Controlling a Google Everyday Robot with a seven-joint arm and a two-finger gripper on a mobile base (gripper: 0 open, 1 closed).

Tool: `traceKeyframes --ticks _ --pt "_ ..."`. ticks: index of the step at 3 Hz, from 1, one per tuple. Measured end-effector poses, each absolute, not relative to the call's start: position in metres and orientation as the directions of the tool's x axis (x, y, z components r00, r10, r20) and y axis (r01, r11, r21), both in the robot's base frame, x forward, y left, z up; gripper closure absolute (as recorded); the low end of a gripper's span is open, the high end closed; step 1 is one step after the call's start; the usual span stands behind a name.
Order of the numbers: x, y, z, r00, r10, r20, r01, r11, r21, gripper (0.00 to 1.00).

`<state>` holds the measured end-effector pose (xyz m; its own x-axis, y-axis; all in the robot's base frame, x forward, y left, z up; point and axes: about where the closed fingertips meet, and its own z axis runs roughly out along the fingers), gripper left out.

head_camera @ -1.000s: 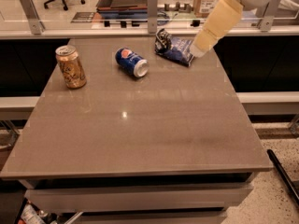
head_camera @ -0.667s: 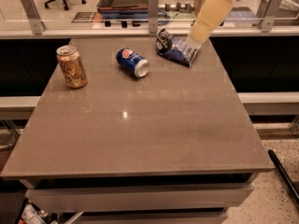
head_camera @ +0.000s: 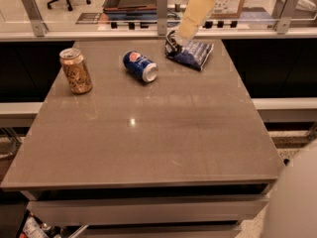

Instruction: Place pepsi can upright

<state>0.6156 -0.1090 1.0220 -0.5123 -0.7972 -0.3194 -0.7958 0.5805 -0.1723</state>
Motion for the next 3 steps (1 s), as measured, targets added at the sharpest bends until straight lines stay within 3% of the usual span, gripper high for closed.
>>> traceKeyframes --ticks 3 --pt "0.643 -0.035 0.984 -0.525 -0.799 -0.292 -0.808 0.576 -0.124 0.00"
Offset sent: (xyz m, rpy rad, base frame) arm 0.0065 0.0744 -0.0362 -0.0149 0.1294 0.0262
